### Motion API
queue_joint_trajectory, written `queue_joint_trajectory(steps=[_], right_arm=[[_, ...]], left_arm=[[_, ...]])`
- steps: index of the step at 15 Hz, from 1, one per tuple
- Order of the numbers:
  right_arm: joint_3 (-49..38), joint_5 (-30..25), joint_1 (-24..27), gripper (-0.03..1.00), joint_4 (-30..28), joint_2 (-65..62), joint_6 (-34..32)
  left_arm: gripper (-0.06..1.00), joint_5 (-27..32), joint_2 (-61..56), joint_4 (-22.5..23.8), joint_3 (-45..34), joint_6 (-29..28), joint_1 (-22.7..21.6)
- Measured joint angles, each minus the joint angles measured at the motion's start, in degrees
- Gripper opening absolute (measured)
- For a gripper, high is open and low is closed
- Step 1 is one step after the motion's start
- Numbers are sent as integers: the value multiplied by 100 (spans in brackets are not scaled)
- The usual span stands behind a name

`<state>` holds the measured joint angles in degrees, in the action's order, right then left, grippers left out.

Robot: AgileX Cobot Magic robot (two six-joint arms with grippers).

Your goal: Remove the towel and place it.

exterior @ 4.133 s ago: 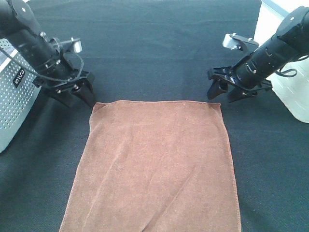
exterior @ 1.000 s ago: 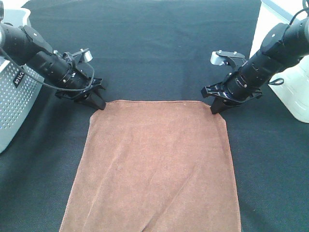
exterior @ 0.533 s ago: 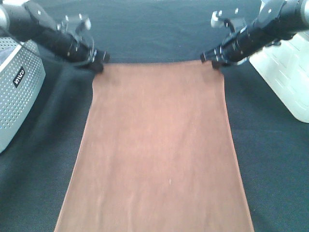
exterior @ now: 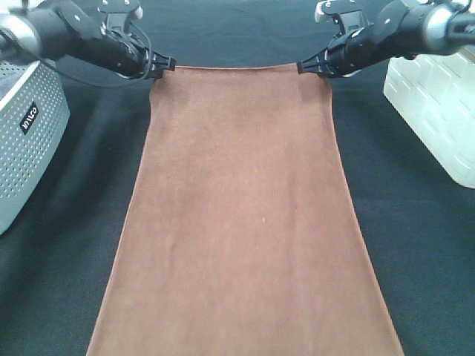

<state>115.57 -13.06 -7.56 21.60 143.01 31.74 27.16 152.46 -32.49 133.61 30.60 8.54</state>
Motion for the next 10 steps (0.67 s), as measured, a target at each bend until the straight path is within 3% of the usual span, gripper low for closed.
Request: queue_joint_trajectory(steps=[3,6,10], right_arm=[[1031,69,0,0,-11,693,0],[1896,97,-6,0,115,1306,0],[2074,430,-11,0,138,1616,23]], left_arm=[[0,-212,688,315,791,-390,6],[0,-882,945,464,917,-510,57],[0,-1037,1071,544,928,-510,69]])
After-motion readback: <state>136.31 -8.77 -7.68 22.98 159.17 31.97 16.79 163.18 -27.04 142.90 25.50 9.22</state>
